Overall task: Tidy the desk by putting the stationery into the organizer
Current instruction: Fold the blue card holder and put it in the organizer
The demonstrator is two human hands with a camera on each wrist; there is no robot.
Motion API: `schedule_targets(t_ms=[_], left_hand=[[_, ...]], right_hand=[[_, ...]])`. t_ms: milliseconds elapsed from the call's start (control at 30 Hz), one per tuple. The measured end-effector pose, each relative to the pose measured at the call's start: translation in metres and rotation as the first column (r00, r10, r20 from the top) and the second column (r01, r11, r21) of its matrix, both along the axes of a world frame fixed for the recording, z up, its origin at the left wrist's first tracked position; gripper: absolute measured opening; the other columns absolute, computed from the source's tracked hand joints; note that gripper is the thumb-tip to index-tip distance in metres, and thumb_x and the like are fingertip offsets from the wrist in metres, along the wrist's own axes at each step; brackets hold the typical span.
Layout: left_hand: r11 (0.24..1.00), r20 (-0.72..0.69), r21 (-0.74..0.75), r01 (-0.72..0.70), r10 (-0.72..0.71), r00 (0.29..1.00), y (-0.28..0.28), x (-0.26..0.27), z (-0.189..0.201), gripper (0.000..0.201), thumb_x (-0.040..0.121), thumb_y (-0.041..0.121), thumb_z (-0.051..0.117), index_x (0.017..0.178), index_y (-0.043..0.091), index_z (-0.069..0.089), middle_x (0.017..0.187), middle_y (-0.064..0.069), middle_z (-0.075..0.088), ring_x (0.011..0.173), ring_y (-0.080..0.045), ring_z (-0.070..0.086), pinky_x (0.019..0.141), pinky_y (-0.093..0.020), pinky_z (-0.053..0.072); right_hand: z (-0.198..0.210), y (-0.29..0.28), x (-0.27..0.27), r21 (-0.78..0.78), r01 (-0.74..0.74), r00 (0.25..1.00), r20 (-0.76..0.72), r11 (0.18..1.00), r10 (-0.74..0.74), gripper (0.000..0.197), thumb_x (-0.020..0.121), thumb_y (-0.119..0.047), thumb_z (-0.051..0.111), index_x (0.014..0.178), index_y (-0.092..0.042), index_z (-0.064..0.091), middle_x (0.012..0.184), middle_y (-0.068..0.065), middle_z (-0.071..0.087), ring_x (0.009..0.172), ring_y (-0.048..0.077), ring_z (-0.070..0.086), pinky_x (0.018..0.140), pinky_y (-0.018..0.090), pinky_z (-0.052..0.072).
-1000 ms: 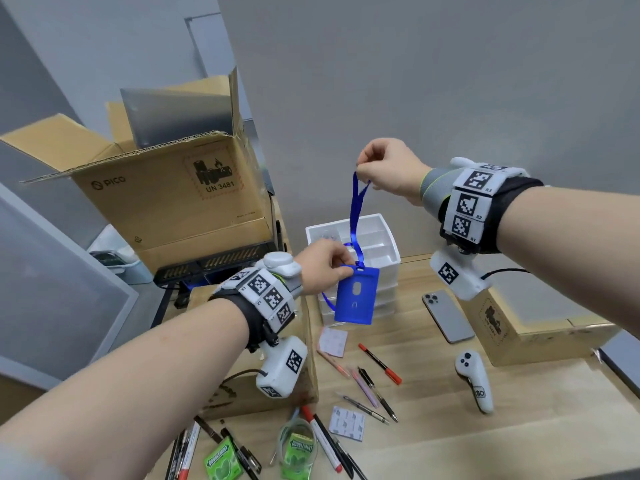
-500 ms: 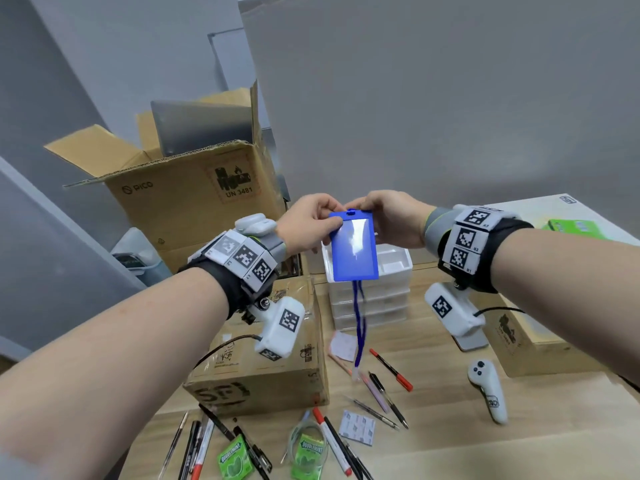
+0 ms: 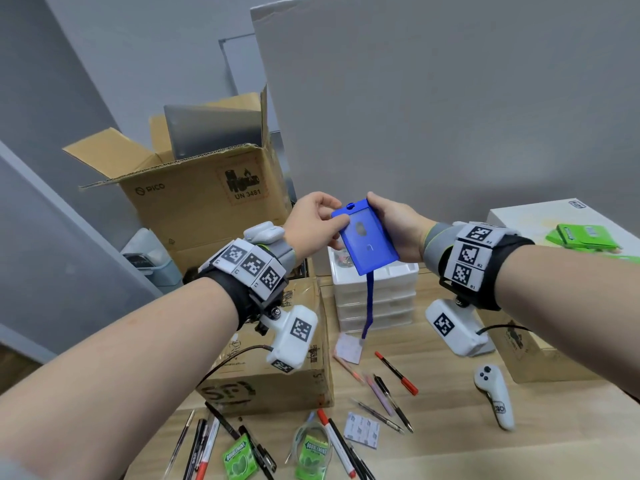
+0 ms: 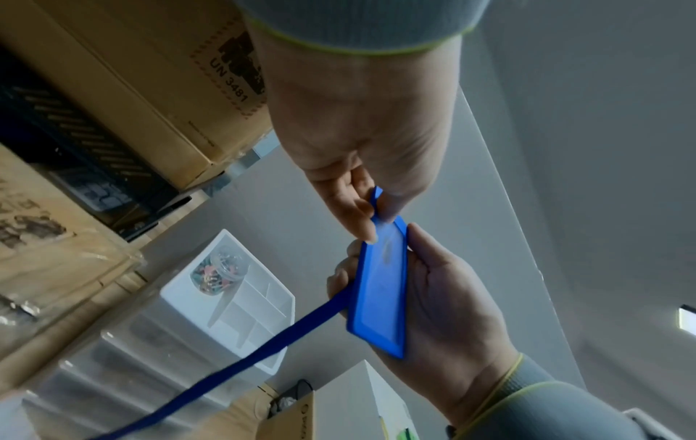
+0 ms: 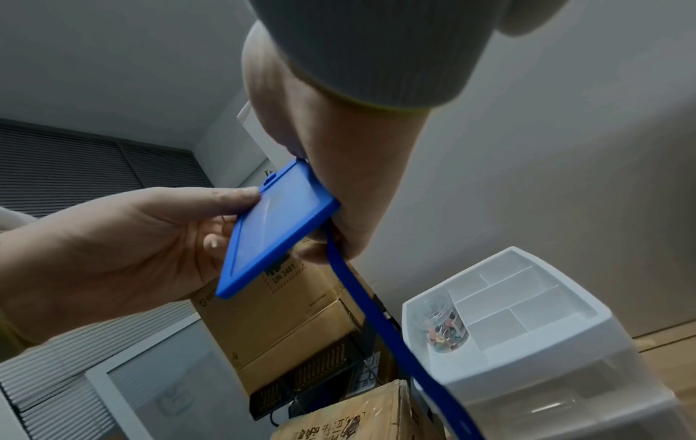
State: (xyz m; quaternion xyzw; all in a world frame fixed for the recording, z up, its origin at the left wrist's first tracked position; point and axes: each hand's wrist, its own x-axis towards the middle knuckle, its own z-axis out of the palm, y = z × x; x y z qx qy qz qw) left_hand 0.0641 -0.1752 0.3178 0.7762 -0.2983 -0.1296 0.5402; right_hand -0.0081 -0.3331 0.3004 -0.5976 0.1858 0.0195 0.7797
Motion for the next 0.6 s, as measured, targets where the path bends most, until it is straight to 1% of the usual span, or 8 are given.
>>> schedule_targets(t_ms=[100, 200, 267, 367, 434, 501, 567, 601], left_hand=[[1.0, -0.123, 0.007, 0.0, 0.001, 0.992, -0.002, -0.004, 0.001, 0.022, 0.092, 0.016, 0.068, 0.106, 0.001, 0.06, 0.081, -0.02, 0.07, 0.054, -0.02, 0.061, 0.057, -0.031, 0.058], [0.993, -0.151, 0.091, 0.069, -0.055, 0.987, -0.002, -0.01, 0.002, 0.021, 0.099, 0.026, 0.057, 0.093, 0.008, 0.067, 0.076, -0.014, 0.066, 0.053, -0.022, 0.057, 0.045, -0.026, 0.051], [0.991, -0.153, 0.087, 0.104, -0.09, 0.984, -0.001, -0.012, 0.001, 0.026, 0.102, 0.028, 0.051, 0.096, 0.007, 0.066, 0.077, -0.014, 0.067, 0.05, -0.021, 0.055, 0.04, -0.024, 0.044], [0.996, -0.147, 0.034, 0.087, -0.081, 0.986, 0.0, -0.011, -0.001, 0.031, 0.103, 0.028, 0.047, 0.106, 0.001, 0.063, 0.076, -0.016, 0.066, 0.046, -0.022, 0.052, 0.04, -0.025, 0.042], [0.998, -0.143, 0.004, 0.066, -0.065, 0.988, -0.001, -0.011, -0.002, 0.032, 0.103, 0.028, 0.047, 0.11, 0.001, 0.062, 0.074, -0.016, 0.064, 0.044, -0.022, 0.051, 0.04, -0.024, 0.041], [0.997, -0.165, -0.035, 0.061, -0.066, 0.984, -0.001, -0.009, -0.002, 0.032, 0.104, 0.03, 0.047, 0.111, 0.002, 0.061, 0.073, -0.016, 0.063, 0.044, -0.021, 0.05, 0.039, -0.024, 0.041], [0.996, -0.213, -0.081, 0.049, -0.066, 0.975, 0.0, -0.008, 0.0, 0.028, 0.105, 0.03, 0.047, 0.108, 0.006, 0.06, 0.074, -0.015, 0.061, 0.045, -0.02, 0.049, 0.039, -0.023, 0.04], [0.994, -0.236, -0.098, 0.038, -0.06, 0.97, 0.001, -0.006, 0.001, 0.025, 0.105, 0.03, 0.047, 0.105, 0.009, 0.06, 0.073, -0.014, 0.06, 0.044, -0.019, 0.048, 0.038, -0.022, 0.04]], right_hand=[[0.0, 0.003, 0.004, -0.038, 0.104, 0.995, 0.011, 0.994, -0.104, 0.058, 0.101, -0.054, 0.041, 0.126, -0.007, 0.062, 0.108, 0.013, 0.072, 0.09, 0.03, 0.07, 0.078, 0.04, 0.058], [0.001, 0.004, 0.005, -0.064, 0.121, 0.992, 0.033, 0.991, -0.119, 0.056, 0.101, -0.054, 0.042, 0.122, -0.007, 0.064, 0.104, 0.013, 0.072, 0.086, 0.03, 0.07, 0.076, 0.04, 0.058], [0.002, 0.005, 0.006, -0.022, 0.112, 0.993, 0.033, 0.993, -0.111, 0.057, 0.102, -0.054, 0.038, 0.122, -0.007, 0.064, 0.101, 0.014, 0.072, 0.082, 0.03, 0.071, 0.07, 0.038, 0.058], [0.002, 0.006, 0.003, 0.075, 0.039, 0.997, 0.061, 0.996, -0.044, 0.062, 0.103, -0.051, 0.03, 0.127, -0.005, 0.063, 0.107, 0.02, 0.069, 0.087, 0.036, 0.068, 0.083, 0.045, 0.055], [0.002, 0.007, 0.002, 0.123, 0.02, 0.996, 0.089, 0.992, -0.031, 0.056, 0.101, -0.041, 0.032, 0.128, -0.002, 0.062, 0.114, 0.023, 0.066, 0.095, 0.039, 0.065, 0.097, 0.053, 0.048], [0.002, 0.006, 0.0, 0.144, 0.031, 0.995, 0.094, 0.989, -0.045, 0.05, 0.098, -0.03, 0.035, 0.127, 0.0, 0.062, 0.115, 0.023, 0.066, 0.101, 0.039, 0.062, 0.105, 0.054, 0.042], [0.0, 0.006, -0.002, 0.139, 0.004, 0.995, 0.103, 0.99, -0.019, 0.05, 0.096, -0.024, 0.038, 0.132, 0.004, 0.057, 0.118, 0.025, 0.064, 0.106, 0.038, 0.056, 0.105, 0.053, 0.04], [-0.002, 0.007, -0.004, 0.122, -0.024, 0.994, 0.11, 0.992, 0.011, 0.049, 0.096, -0.023, 0.038, 0.132, 0.004, 0.057, 0.119, 0.026, 0.063, 0.105, 0.038, 0.052, 0.098, 0.051, 0.041]])
